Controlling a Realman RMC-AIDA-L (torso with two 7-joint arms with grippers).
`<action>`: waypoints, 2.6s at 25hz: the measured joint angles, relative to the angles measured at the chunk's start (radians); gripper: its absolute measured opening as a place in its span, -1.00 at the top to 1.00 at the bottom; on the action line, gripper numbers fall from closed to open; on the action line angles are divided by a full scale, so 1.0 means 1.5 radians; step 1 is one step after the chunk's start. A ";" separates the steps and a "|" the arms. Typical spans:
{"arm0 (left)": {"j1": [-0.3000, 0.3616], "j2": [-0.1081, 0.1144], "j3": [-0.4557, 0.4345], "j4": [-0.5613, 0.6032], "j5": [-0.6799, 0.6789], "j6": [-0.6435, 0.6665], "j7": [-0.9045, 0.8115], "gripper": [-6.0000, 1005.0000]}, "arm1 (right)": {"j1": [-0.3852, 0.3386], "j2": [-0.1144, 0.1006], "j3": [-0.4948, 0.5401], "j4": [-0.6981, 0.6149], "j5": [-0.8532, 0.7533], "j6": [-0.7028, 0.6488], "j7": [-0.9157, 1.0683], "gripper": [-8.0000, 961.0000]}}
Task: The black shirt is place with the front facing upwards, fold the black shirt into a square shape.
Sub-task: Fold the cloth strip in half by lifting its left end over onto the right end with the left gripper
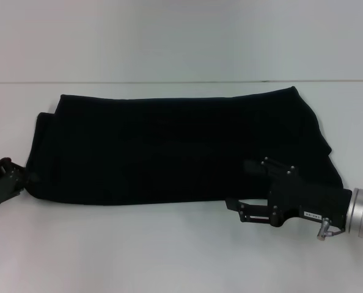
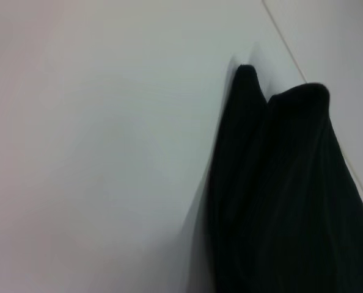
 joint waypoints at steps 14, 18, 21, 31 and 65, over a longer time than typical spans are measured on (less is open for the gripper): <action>0.029 0.021 -0.070 0.060 -0.002 -0.010 0.005 0.89 | -0.014 -0.003 0.007 0.002 0.004 -0.005 0.005 -0.97; 0.042 0.043 -0.108 0.066 0.000 -0.018 0.005 0.89 | -0.021 -0.004 0.007 0.002 0.005 -0.005 0.011 -0.97; 0.044 0.049 -0.126 0.067 -0.004 -0.013 0.007 0.89 | -0.026 -0.004 0.008 0.002 0.005 -0.005 0.012 -0.97; -0.039 0.040 -0.134 0.067 -0.087 0.088 0.034 0.89 | -0.047 -0.004 0.015 0.002 0.006 -0.002 0.019 -0.97; -0.255 -0.185 0.098 -0.136 -0.136 0.050 0.196 0.89 | -0.050 0.000 0.100 0.039 0.014 0.070 0.025 -0.96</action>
